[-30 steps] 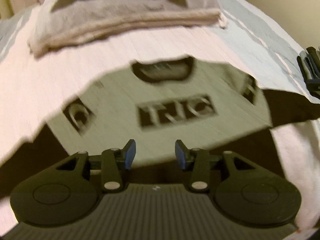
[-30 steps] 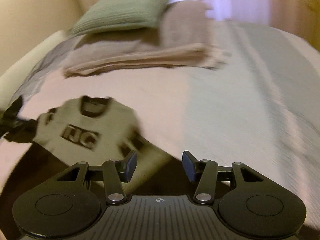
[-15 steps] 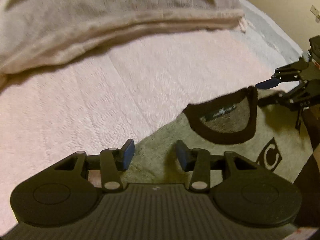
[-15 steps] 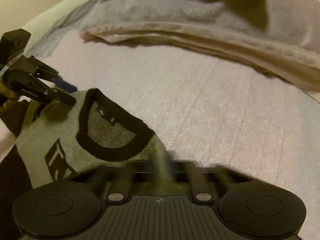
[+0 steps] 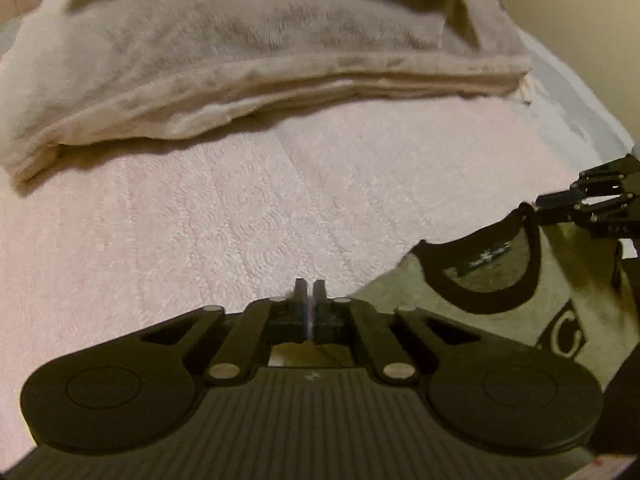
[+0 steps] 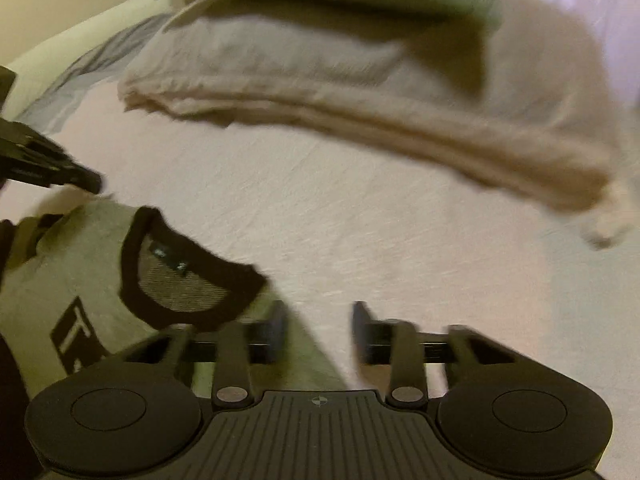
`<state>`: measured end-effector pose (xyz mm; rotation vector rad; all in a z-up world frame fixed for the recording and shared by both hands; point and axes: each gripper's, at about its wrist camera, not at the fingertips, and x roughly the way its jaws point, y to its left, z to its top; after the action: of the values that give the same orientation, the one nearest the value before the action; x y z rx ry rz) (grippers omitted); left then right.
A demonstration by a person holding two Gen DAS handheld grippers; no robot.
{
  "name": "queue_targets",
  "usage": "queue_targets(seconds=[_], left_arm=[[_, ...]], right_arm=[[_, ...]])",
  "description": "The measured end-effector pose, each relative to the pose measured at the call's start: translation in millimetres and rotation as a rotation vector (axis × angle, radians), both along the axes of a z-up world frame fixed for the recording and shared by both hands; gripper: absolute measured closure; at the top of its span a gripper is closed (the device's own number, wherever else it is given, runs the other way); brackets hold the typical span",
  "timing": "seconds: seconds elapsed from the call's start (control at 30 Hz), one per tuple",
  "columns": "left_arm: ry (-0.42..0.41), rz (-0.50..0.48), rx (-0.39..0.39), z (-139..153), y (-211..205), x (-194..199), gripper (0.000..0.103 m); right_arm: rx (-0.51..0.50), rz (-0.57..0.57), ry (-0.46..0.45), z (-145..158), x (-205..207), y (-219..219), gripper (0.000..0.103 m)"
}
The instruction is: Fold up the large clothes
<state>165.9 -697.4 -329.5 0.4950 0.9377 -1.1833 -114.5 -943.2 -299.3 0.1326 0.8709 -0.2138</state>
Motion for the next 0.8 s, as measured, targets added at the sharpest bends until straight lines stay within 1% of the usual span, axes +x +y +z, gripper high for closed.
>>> queue_targets(seconds=[0.07,0.13,0.2,0.23,0.3,0.37,0.4,0.43,0.47,0.63,0.7,0.8], left_arm=[[-0.01,0.012,-0.014,13,16,-4,0.101],[-0.02,0.038,-0.036,29,35,-8,0.099],[-0.024,0.051,-0.055,45,59,-18,0.095],[-0.026,0.066,-0.058,52,74,-24,0.095],[-0.02,0.108,-0.04,60,105,-39,0.089],[0.006,0.157,-0.024,67,137,-53,0.085],[0.026,0.179,-0.016,69,155,-61,0.082],[0.039,0.187,-0.006,71,173,-73,0.079],[0.046,0.189,0.009,72,190,-83,0.074],[0.098,0.215,0.095,64,273,-138,0.073],[0.111,0.2,0.129,58,298,-162,0.073],[0.154,0.196,0.158,47,330,-196,0.073]], right_arm=[[0.019,-0.053,-0.036,18,-26,5,0.065],[0.045,-0.135,-0.062,34,-56,19,0.064],[0.108,-0.215,-0.074,47,-95,37,0.064],[0.135,-0.247,-0.069,51,-113,50,0.063],[0.171,-0.302,-0.045,58,-150,83,0.063],[0.254,-0.362,-0.026,62,-187,119,0.063],[0.294,-0.398,-0.016,64,-206,139,0.062],[0.323,-0.426,-0.005,63,-224,157,0.062],[0.347,-0.448,0.011,61,-242,175,0.062],[0.453,-0.557,0.056,47,-317,237,0.062],[0.496,-0.569,0.052,40,-338,258,0.063],[0.521,-0.549,0.074,30,-361,280,0.063]])
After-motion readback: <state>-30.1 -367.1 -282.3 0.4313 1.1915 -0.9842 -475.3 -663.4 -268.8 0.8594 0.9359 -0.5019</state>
